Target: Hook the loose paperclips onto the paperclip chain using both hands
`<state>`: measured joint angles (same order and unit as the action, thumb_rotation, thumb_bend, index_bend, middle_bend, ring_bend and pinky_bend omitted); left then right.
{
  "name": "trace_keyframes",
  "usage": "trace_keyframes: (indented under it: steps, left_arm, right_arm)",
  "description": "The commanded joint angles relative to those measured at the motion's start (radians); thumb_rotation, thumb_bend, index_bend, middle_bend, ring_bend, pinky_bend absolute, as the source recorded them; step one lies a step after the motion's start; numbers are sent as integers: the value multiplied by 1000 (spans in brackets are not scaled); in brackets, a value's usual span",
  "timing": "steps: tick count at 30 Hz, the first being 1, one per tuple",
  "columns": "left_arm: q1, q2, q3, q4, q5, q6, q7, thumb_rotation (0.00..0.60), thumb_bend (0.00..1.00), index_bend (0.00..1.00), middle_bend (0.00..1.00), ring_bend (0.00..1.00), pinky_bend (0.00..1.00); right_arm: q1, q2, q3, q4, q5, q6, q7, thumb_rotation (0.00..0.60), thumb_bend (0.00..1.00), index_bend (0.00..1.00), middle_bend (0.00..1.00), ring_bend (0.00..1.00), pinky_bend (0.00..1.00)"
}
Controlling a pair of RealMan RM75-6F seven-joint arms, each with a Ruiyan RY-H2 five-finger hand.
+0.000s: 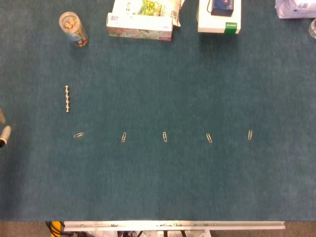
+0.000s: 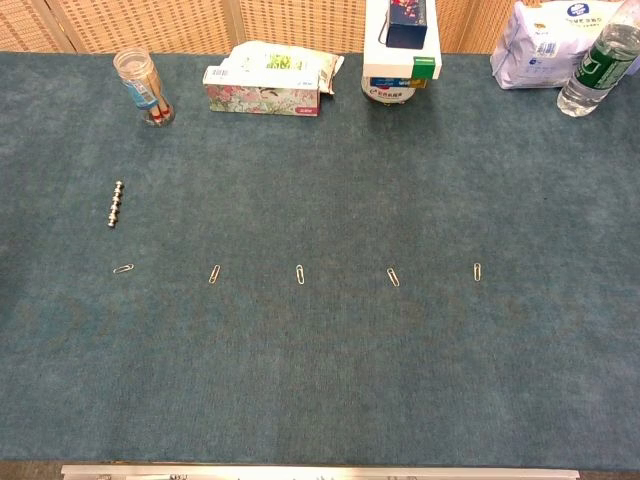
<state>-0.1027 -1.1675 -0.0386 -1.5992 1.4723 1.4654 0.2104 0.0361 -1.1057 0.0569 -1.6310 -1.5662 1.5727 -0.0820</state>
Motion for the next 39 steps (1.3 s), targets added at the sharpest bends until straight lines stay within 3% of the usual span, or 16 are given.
trace_keyframes:
  steps: [1, 21, 26, 28, 31, 33, 39]
  left_arm:
    - [0, -1, 2, 5, -5, -6, -2, 600, 279, 552, 567, 433, 547]
    - [-1, -3, 16, -11, 5, -18, -3, 600, 279, 550, 564, 434, 547]
    - [-8, -6, 27, -21, 20, -33, -10, 600, 279, 556, 509, 422, 543]
    - [-11, -3, 31, -31, 24, -40, -24, 600, 279, 562, 465, 374, 504]
    - [-21, -2, 31, -44, 29, -57, -48, 600, 279, 587, 345, 162, 276]
    - [-27, -4, 30, -52, 29, -66, -57, 600, 279, 594, 286, 85, 185]
    - [-48, -3, 27, -85, 35, -88, -24, 600, 280, 595, 226, 13, 106]
  right_arm:
    - [1, 0, 3, 0, 2, -1, 0, 600, 614, 429, 421, 370, 438]
    - [0, 3, 8, -1, 8, -1, 9, 600, 614, 430, 421, 370, 438]
    - [-1, 3, 12, 2, 14, 0, 9, 600, 614, 429, 421, 370, 438]
    - [-1, 2, 13, 2, 16, 0, 10, 600, 614, 429, 421, 370, 438]
    - [-3, 6, 15, 3, 24, 0, 10, 600, 614, 429, 421, 370, 438]
    - [-7, 8, 17, -1, 23, 9, 11, 600, 614, 429, 421, 370, 438]
    - [-19, 13, 18, -9, 1, 46, 18, 600, 614, 429, 421, 370, 438]
